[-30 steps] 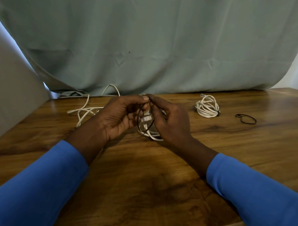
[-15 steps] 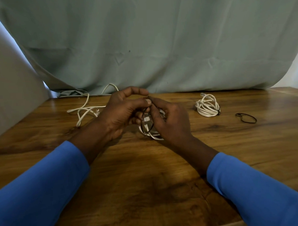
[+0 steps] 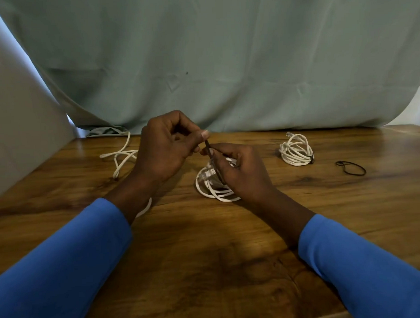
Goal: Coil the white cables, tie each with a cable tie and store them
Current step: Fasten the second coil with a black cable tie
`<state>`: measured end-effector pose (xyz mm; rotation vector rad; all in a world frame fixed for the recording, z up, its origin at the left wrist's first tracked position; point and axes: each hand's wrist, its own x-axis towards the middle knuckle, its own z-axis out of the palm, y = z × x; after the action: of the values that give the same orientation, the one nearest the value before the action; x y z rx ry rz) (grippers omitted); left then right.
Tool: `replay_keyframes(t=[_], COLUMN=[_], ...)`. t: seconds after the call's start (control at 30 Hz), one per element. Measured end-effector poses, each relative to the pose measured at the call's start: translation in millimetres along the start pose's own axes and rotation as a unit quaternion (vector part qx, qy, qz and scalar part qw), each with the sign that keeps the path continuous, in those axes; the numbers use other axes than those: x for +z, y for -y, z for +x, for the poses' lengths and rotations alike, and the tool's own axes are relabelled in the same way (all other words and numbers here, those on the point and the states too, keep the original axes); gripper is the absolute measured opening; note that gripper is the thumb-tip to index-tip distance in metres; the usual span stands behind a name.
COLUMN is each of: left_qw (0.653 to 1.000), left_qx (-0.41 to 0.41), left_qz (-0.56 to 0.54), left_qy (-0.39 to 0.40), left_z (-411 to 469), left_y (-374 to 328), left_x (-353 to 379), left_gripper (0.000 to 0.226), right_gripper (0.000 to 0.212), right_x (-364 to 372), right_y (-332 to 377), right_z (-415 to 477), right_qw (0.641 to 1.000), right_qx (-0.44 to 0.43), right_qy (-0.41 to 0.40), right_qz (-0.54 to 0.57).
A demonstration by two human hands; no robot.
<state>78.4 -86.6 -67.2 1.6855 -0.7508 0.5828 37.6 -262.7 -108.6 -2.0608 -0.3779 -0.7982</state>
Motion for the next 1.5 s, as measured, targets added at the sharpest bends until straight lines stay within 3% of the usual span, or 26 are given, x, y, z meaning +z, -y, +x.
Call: replay_keyframes(t=[0.13, 0.33, 0.57, 0.9, 1.1, 1.2, 1.27, 1.37, 1.5], left_qw=[0.999, 0.996, 0.996, 0.983, 0.964, 0.972, 0.967, 0.971, 0.965], left_qx=[0.022, 0.018, 0.025, -0.06, -0.139, -0.101, -0.007, 0.1, 0.068], left_qz=[0.035, 0.043, 0.054, -0.033, -0.046, 0.128, 0.211, 0.213, 0.19], left_qy=[0.022, 0.079, 0.06, -0.171, -0.221, -0.172, -0.141, -0.045, 0.167], left_z=[2.3, 0.6, -0.9, 19.1, 23.1, 13.0, 5.3, -0.4, -10.6], left_y=[3.2, 12.9, 17.0, 21.0, 43.2, 41.0, 28.9, 2.2, -16.1], left_x=[1.0, 2.1, 3.8, -22.0, -30.9, -25.8, -19.8, -13.5, -0.2], left_gripper=[0.014, 0.016, 0.027, 0.031, 0.036, 0.027, 0.02, 0.025, 0.021], right_gripper=[0.028, 0.026, 0.023, 0.02, 0.03, 0.034, 0.034, 0.032, 0.03], right_x=[-1.3, 1.6, -0.7, -1.4, 0.7, 4.6, 5.9, 5.2, 4.3], right_y=[0.0, 3.4, 4.4, 13.3, 15.2, 13.5, 13.9, 14.3, 12.9], right_z=[-0.6, 2.5, 2.9, -3.2, -2.8, -2.4, -1.7, -1.3, 2.3], right_qw=[1.0, 0.988, 0.956, 0.922, 0.925, 0.924, 0.923, 0.933, 0.943], right_qx=[0.019, 0.024, 0.129, 0.201, 0.207, 0.226, 0.238, 0.229, 0.221], right_qy=[0.005, 0.002, 0.022, 0.113, 0.145, 0.142, 0.13, 0.104, 0.01], right_qz=[0.023, 0.151, 0.264, 0.31, 0.282, 0.273, 0.273, 0.258, 0.251])
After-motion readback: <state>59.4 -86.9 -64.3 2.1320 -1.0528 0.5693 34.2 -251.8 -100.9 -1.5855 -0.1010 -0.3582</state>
